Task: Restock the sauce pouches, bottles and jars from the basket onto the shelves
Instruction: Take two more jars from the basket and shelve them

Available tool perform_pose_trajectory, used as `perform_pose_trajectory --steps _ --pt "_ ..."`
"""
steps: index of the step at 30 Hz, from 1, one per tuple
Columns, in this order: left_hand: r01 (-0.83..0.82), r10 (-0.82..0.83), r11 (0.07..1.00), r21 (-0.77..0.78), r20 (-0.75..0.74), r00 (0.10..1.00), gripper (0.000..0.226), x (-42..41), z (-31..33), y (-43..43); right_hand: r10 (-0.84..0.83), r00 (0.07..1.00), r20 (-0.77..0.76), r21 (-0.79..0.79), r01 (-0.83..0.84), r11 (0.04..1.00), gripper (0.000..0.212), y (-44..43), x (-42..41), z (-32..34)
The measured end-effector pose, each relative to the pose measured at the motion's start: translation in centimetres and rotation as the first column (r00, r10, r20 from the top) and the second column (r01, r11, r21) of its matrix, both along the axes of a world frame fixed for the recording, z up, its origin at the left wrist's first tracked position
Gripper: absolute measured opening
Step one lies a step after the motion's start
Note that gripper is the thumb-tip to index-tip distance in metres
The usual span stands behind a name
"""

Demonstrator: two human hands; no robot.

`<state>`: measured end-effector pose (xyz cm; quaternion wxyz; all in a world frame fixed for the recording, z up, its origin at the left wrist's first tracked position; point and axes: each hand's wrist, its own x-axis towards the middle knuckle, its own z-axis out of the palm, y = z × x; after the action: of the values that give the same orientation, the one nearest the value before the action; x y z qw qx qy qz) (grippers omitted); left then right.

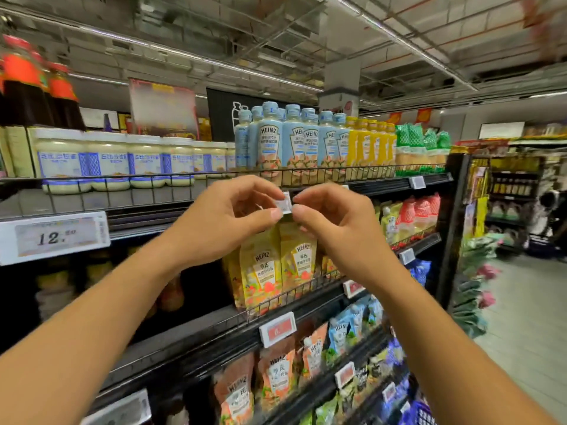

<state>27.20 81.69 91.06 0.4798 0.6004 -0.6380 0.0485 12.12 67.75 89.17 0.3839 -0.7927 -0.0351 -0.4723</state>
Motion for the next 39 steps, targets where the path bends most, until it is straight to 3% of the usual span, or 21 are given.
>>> perform_pose_trajectory --steps 8,16,28,39 --pt "0.231 -0.221 0.972 0.038 -0.181 0.958 0.021 -5.4 -5.3 -9.8 -0.166 0.985 -0.055 0.062 0.169 0.984 0.005 -5.8 -7.5 -4.0" --pt "0.435 -0.395 0.9 0.029 -0.366 0.843 0.013 -12.8 -9.7 -20.6 -0.325 0.939 -0.113 0.173 0.34 0.924 0.005 -12.9 -15.7 -8.2" --pt "0.581 -0.452 0.808 0.099 -0.528 0.719 0.016 -22.7 -16.3 -33.4 -0.472 0.856 -0.212 0.357 0.518 0.778 0.006 -21.8 -27.1 -13.1" --pt "0.67 -0.457 0.727 0.15 -0.623 0.635 0.018 -26.8 -21.2 -42.6 -0.563 0.764 -0.316 0.459 0.642 0.614 0.006 -28.7 -31.5 -18.7"
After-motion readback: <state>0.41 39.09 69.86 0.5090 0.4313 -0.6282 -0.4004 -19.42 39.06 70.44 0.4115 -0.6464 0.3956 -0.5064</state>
